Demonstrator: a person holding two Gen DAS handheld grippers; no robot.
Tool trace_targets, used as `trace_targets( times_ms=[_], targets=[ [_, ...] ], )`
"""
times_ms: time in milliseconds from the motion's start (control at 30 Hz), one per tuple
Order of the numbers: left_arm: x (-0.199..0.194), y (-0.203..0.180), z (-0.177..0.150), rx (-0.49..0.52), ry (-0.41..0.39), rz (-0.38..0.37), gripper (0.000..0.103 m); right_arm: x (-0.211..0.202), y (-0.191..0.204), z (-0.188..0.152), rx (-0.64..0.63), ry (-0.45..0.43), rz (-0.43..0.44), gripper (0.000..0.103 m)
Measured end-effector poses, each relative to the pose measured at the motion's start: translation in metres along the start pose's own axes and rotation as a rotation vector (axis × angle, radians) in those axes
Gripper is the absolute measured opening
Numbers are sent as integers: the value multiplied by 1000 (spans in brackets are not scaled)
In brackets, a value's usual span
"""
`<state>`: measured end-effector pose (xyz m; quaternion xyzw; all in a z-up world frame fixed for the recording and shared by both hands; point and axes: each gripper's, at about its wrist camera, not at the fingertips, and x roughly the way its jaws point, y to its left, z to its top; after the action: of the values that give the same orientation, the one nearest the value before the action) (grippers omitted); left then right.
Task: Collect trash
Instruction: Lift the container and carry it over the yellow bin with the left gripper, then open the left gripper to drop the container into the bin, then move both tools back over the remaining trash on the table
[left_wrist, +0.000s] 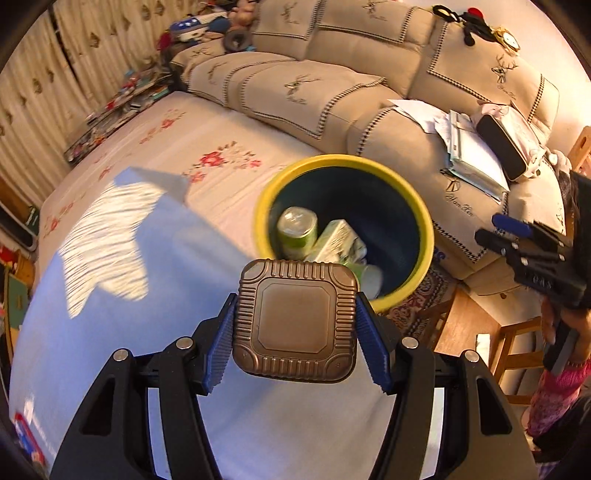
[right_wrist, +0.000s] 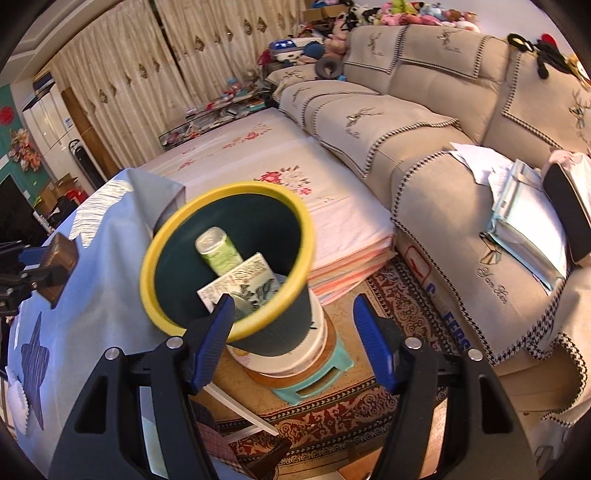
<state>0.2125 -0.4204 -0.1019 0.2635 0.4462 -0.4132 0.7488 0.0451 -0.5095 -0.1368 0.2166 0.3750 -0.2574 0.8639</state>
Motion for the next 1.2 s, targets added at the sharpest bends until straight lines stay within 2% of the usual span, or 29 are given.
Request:
trace_targets(
  times_ms=[200,433,500,567,633,733,800,900,1033,1200],
  targets=[
    [57,-34,43,9,44,-51,61,4,-28,-9,52,18,-17,64],
    [110,-52,70,-10,75,-45,62,7,-42,-14,81,29,-21,64],
    [122,-52,76,-32,80,-54,67,8,-43,-15,85,31,-21,64],
    [126,-50,80,-51,75,-51,80,8,-43,-16,87,33,-19,64],
    [122,-46,80,-77,58,-40,83,8,-42,-17,86,33,-14,64],
    [98,-36,73,-110,25,-29,83,7,-37,-18,80,33,-2,65],
    [65,-31,68,-135,-37,-36,83,7,-32,-19,72,35,5,66],
    [13,-27,53,-151,-125,-22,92,9,-22,-19,58,39,21,66],
    [-57,-17,22,-178,-207,20,97,7,-5,-19,27,36,49,66],
    [-136,4,-33,-275,-335,79,98,4,25,-16,-27,35,93,66]
  ],
)
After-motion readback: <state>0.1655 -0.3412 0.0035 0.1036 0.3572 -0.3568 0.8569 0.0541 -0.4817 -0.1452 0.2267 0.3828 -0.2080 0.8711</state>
